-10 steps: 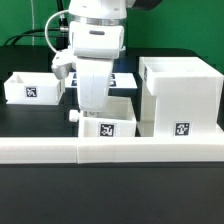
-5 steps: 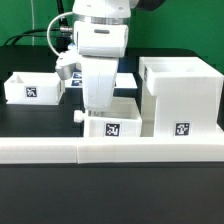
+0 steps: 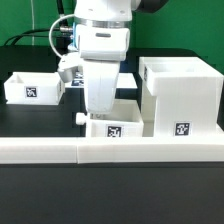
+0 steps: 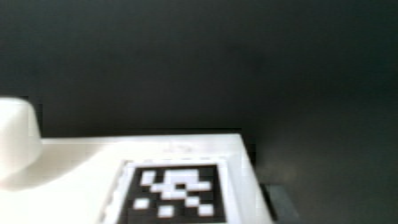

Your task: Assemble drawer

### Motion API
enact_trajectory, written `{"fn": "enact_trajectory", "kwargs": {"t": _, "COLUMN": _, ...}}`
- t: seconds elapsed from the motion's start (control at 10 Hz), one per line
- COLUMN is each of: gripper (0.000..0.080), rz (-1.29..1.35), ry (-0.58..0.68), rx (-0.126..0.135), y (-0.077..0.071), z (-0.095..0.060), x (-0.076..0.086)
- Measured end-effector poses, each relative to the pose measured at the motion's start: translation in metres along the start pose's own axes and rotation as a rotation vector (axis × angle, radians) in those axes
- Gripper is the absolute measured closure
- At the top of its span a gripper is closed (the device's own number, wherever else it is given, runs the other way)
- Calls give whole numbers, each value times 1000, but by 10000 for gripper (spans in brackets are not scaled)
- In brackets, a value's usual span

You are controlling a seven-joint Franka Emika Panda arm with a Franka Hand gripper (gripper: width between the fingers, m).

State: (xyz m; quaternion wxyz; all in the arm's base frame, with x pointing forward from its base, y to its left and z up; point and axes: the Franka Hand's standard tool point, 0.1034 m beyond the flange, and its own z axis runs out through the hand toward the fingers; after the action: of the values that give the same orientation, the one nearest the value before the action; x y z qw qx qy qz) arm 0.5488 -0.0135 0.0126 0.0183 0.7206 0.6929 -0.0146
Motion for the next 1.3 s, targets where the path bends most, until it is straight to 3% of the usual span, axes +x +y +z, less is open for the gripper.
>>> {"fn": "enact_trajectory", "kwargs": {"t": 0.9, "gripper": 757, "rz": 10, "ry": 11, "rx": -4, "y": 2, "z": 1, "x": 11}}
{"fn": "enact_trajectory", "kwargs": {"t": 1.1, "gripper": 757, "rz": 14, "ry": 15, "rx": -30, "y": 3, "z": 1, "x": 11}}
{"fn": "enact_trajectory", "kwargs": {"t": 1.3, "gripper": 757, "rz": 13, "ry": 15, "rx": -28, "y": 2, "z": 2, "x": 11}}
